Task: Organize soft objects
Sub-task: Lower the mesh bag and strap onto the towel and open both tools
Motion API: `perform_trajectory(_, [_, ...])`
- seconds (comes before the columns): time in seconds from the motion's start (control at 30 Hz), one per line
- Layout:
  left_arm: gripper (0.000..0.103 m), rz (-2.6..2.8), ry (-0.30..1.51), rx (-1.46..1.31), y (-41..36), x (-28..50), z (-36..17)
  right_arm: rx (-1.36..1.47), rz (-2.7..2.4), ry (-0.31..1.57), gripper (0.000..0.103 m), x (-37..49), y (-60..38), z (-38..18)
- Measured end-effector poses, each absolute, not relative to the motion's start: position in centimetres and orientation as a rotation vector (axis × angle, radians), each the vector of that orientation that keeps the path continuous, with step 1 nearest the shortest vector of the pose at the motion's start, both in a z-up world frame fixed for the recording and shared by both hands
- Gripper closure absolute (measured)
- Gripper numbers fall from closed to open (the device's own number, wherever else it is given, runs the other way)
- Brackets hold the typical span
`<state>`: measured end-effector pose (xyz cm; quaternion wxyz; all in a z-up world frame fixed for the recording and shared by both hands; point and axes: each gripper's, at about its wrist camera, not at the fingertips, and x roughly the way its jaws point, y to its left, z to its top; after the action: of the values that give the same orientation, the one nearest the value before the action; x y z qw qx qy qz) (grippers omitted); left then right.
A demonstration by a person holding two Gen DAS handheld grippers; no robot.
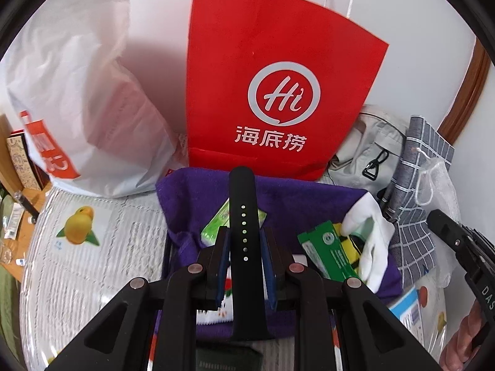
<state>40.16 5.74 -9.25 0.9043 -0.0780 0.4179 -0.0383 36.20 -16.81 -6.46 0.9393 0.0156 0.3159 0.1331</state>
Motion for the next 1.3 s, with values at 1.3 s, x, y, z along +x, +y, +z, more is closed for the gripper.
perform_trajectory(1.3, [0.083,-0.089,1.025,-0.195,6.1,46.1,-14.9,0.008,0.328,1.007,0.092,44.3,-15.1,-15.9])
